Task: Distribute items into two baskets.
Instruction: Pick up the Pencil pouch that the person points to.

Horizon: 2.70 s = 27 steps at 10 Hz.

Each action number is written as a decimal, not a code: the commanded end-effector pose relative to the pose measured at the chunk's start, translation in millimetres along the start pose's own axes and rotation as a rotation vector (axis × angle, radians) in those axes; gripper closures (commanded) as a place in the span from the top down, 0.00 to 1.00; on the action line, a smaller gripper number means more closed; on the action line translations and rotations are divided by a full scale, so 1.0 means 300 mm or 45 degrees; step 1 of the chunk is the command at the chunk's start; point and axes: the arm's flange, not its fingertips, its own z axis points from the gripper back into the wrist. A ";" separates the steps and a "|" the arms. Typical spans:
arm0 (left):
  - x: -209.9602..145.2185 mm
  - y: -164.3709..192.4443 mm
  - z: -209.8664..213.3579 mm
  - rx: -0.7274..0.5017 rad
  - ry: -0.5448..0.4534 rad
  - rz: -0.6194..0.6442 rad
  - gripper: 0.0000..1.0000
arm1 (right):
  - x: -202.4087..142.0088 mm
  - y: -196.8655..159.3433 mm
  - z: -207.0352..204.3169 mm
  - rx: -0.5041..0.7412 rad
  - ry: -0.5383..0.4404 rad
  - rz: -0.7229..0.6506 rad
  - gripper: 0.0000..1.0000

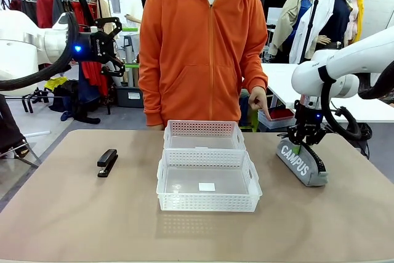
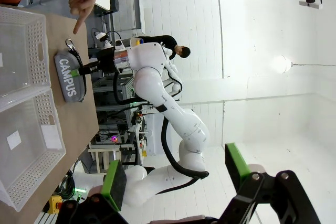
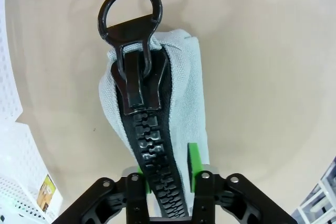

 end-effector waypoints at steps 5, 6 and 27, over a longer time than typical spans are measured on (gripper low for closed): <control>-0.001 -0.007 0.004 -0.005 -0.003 -0.003 1.00 | -0.002 -0.018 0.058 0.033 0.014 0.028 0.00; -0.001 -0.007 0.004 -0.005 -0.003 -0.003 1.00 | -0.002 -0.021 0.061 0.038 0.009 0.021 0.00; -0.001 -0.007 0.004 -0.005 -0.003 -0.003 1.00 | -0.207 0.096 1.039 0.116 -0.244 -0.130 0.00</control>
